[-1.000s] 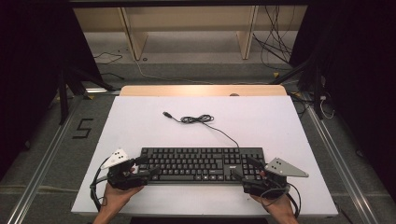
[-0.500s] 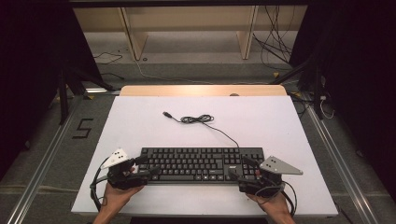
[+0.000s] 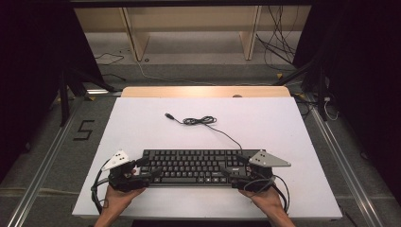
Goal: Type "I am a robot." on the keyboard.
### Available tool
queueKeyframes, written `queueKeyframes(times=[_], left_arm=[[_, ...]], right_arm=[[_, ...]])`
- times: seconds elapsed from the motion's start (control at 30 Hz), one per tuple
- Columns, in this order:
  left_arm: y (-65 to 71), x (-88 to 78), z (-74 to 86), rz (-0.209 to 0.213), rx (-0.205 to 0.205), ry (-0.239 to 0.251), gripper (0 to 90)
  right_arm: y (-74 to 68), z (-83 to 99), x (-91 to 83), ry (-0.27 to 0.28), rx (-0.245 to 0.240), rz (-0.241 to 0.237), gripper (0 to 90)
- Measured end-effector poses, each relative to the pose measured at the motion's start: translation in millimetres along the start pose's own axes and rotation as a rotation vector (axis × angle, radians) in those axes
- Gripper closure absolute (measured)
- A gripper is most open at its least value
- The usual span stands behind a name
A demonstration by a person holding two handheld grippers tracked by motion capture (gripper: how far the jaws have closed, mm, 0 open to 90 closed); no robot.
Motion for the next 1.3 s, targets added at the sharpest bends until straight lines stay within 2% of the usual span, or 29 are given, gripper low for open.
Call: queueKeyframes(times=[0.33, 0.73, 0.93, 1.17, 1.3], left_arm=[[-0.2, 0.8, 0.7, 0.001, 0.0, -0.003, 25.5], [-0.7, 0.6, 0.3, 0.0, -0.009, 0.003, 25.6], [-0.7, 0.5, 0.3, 0.001, -0.011, 0.003, 25.6], [-0.9, 0.4, 0.4, 0.001, -0.01, 0.002, 25.5], [-1.1, 0.3, 0.5, 0.0, -0.009, 0.001, 25.6]], right_arm=[[-3.3, -4.1, 19.2, -0.039, -0.003, -0.009, 30.1], [-9.1, -9.4, 46.8, -0.091, -0.009, -0.021, 40.5], [-12.1, -9.1, 61.0, -0.123, -0.012, -0.033, 50.6], [-16.4, -9.6, 70.4, -0.134, -0.018, -0.051, 59.8], [-19.9, -9.1, 77.4, -0.15, -0.032, -0.061, 69.3]])
Point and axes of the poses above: each handheld gripper's, and its own axes: x roughly forward along the jaws, z roughly out of its underside, y roughly to its right, the point moved 10 cm from there along x, roughly forward along the jaws, and after that the axes turned 1 degree about z, right-handed, at the moved point
